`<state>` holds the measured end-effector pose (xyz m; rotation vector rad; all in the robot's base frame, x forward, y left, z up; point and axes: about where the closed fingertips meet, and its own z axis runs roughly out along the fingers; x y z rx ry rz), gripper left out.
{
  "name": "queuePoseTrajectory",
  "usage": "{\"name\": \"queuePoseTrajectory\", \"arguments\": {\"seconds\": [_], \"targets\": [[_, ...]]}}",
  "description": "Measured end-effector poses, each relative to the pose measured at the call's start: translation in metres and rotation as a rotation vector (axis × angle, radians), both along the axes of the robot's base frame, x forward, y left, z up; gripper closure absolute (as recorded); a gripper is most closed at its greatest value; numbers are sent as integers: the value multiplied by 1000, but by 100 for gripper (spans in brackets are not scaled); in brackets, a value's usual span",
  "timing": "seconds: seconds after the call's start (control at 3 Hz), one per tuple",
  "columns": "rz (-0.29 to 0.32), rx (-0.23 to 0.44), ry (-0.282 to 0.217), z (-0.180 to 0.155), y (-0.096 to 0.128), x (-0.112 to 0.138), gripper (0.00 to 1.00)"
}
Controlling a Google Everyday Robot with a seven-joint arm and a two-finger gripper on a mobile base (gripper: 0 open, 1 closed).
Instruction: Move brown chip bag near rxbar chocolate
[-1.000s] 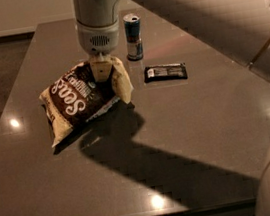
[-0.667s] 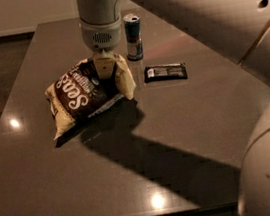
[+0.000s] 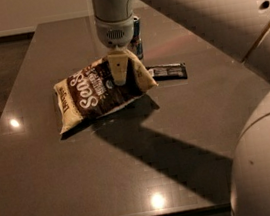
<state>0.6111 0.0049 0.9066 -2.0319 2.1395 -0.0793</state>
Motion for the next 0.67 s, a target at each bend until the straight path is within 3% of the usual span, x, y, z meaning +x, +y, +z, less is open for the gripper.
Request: {"name": "queuePoseTrajectory", "arguments": {"seconds": [0.33, 0.67], "targets": [[1, 7, -8, -1, 2, 3, 0], [1, 7, -9, -1, 2, 3, 0]]}}
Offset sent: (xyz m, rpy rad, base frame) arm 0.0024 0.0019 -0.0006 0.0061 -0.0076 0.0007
